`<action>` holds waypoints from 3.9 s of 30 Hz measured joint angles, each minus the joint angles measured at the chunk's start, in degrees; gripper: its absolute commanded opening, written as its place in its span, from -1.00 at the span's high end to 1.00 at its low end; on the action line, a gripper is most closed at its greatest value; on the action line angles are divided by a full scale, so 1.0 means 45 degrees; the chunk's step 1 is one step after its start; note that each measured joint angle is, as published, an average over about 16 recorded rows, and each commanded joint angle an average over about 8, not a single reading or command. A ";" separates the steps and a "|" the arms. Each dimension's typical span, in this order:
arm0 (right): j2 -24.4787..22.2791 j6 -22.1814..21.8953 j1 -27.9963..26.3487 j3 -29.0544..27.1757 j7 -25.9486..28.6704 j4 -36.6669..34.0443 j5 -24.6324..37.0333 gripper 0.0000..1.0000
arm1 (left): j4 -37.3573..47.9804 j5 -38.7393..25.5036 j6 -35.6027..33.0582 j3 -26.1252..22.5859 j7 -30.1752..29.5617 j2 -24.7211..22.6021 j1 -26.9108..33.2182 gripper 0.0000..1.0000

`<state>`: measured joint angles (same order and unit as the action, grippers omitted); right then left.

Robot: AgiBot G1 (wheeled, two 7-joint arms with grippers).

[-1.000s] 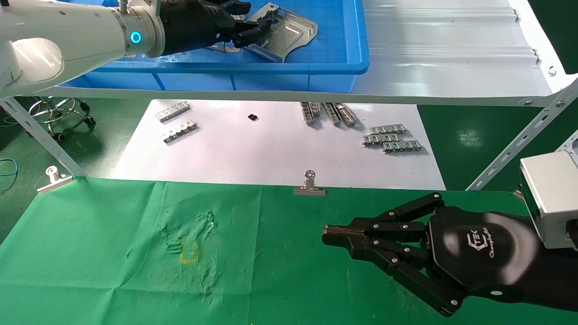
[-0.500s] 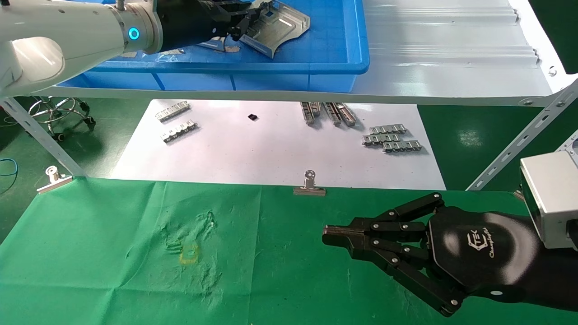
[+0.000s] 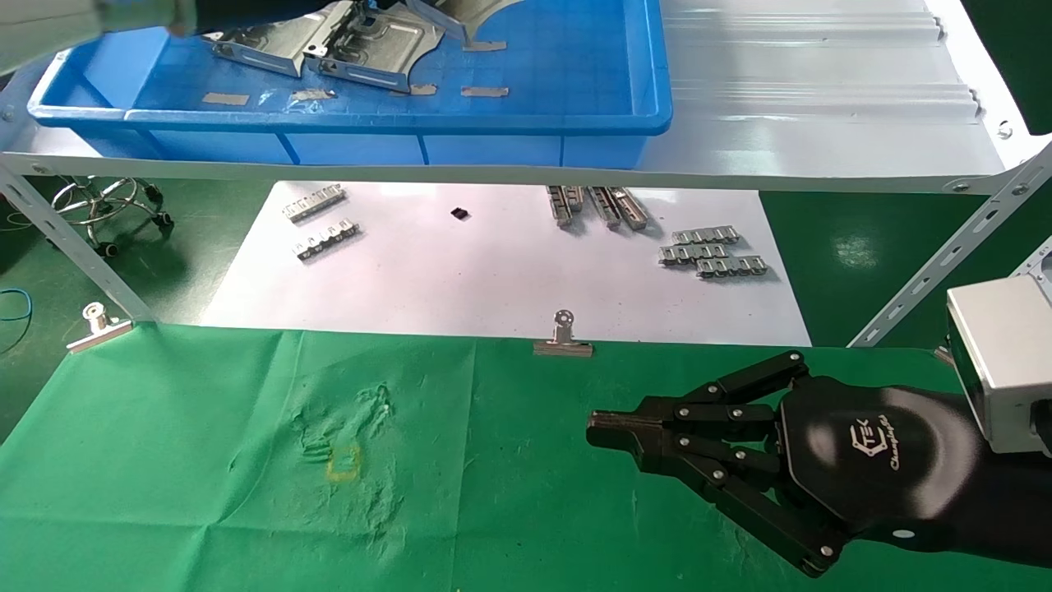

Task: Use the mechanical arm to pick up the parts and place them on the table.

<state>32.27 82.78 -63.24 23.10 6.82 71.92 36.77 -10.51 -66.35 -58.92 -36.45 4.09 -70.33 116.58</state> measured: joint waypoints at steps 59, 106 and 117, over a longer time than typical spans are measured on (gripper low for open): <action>-0.0001 -0.0001 -0.0001 0.0002 -0.0001 0.0000 -0.0002 1.00 | -0.3794 0.1530 -0.4359 -0.3641 0.9389 0.5081 -0.6262 -0.02; -0.0002 -0.0002 -0.0001 0.0004 -0.0002 0.0000 -0.0003 -1.00 | -0.6184 0.3074 -0.6603 -0.1300 0.4820 0.6196 -0.7621 -1.00; -0.0002 -0.0002 -0.0001 0.0005 -0.0002 0.0000 -0.0003 -1.00 | -0.8197 0.3682 -0.6435 0.0201 0.2733 0.6621 -0.8804 -1.00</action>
<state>32.26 82.77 -63.25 23.12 6.81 71.92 36.75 -47.39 -49.78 -87.87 -35.55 16.39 -40.54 76.97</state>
